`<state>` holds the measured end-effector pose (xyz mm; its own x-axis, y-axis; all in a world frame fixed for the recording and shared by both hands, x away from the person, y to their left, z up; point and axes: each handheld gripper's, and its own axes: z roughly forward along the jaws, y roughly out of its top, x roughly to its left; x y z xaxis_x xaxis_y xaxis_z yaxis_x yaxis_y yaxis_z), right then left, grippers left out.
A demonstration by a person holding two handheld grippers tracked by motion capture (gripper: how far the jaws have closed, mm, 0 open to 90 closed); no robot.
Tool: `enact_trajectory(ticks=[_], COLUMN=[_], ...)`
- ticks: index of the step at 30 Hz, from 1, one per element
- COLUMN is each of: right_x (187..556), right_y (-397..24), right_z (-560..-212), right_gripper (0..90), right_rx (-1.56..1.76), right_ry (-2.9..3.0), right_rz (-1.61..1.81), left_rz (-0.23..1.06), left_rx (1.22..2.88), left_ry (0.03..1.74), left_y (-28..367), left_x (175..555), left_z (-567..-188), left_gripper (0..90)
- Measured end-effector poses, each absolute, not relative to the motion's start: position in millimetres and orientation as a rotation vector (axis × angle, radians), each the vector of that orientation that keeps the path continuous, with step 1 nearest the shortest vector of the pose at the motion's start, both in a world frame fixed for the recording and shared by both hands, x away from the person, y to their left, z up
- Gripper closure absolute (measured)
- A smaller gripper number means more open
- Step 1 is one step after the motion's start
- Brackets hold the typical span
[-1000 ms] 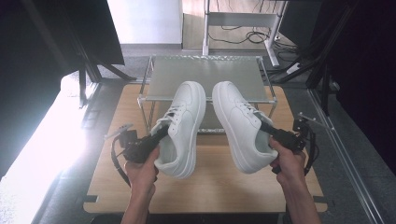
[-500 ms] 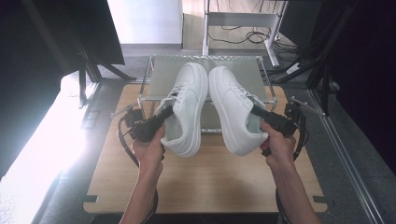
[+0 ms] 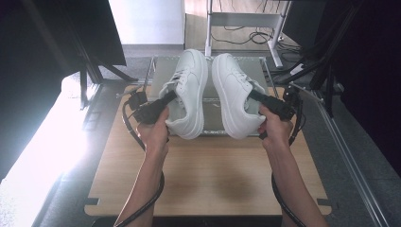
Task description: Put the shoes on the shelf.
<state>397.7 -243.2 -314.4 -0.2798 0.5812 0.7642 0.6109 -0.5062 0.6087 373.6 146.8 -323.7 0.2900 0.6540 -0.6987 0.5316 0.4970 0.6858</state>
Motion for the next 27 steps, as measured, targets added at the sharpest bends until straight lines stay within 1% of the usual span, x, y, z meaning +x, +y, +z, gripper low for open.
enact_trajectory(ticks=[7, 16, 22, 27], right_x=[418, 443, 459, 470], right_y=[-238, -227, -223, -221], right_z=[-312, -308, -310, -314], right_gripper=[81.7, 81.6, 81.2, 80.8], right_rx=[-1.924, -1.964, -2.024, -2.061], right_ry=[-1.491, -1.435, -1.425, -1.404], right_rz=[-1.955, -1.956, -1.930, -1.917], left_rz=[0.120, 0.101, 0.121, 0.108], left_rx=[1.128, 1.110, 1.114, 1.091], left_ry=[1.398, 1.465, 1.497, 1.526], left_y=[145, 138, 133, 129], left_x=[396, 425, 442, 455], left_z=[-319, -323, -320, -323], left_gripper=[84.4, 84.3, 84.2, 84.1])
